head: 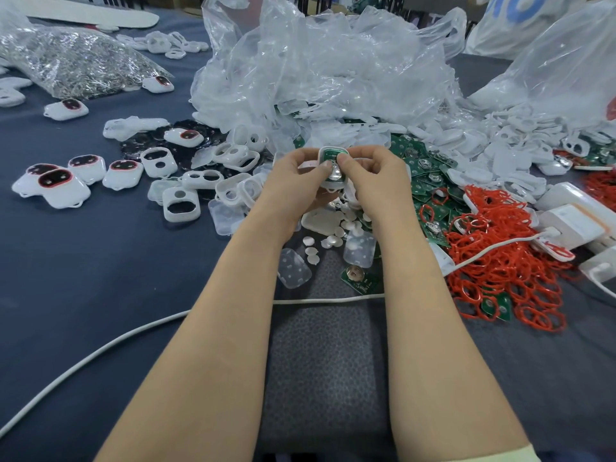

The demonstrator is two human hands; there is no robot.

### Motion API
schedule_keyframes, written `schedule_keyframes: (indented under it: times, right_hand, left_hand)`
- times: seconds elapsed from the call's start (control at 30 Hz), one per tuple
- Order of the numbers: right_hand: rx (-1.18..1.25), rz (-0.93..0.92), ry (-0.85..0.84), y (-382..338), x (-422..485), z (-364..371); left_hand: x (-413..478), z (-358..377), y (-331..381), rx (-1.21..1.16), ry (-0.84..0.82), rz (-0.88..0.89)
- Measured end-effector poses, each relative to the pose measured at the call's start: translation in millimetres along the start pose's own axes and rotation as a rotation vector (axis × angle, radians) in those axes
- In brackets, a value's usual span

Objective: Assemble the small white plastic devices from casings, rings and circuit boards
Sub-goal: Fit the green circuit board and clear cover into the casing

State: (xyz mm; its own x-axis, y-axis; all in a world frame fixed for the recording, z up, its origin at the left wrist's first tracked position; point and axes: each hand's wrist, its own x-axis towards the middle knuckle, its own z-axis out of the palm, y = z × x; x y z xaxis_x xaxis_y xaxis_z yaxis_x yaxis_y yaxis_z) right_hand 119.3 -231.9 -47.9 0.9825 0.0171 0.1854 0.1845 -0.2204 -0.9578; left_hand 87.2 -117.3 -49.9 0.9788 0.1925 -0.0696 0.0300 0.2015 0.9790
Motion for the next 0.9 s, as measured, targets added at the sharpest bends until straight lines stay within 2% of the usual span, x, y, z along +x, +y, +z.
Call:
schedule_keyframes:
  times: [0.17, 0.3, 0.43, 0.9]
  right_hand:
    - [0.039, 0.022, -0.001, -0.2, -0.8, -1.3]
    - [-0.121, -0.136, 0.071, -2.0, -2.8, 0.8]
    - [-0.261, -0.259, 0.070, -4.2, -6.3, 2.5]
    - [-0.379, -0.313, -0.009, -6.3, -10.1, 4.7]
  left_hand:
    - [-1.1, -1.0, 1.2, 0.013, -0.022, 0.009]
    - [-1.9, 1.6, 2.2, -0.020, -0.006, -0.002]
    - [0.6, 2.2, 2.6, -0.056, 0.034, -0.020]
    - [2.7, 2.1, 3.0, -0.135, 0.096, -0.018]
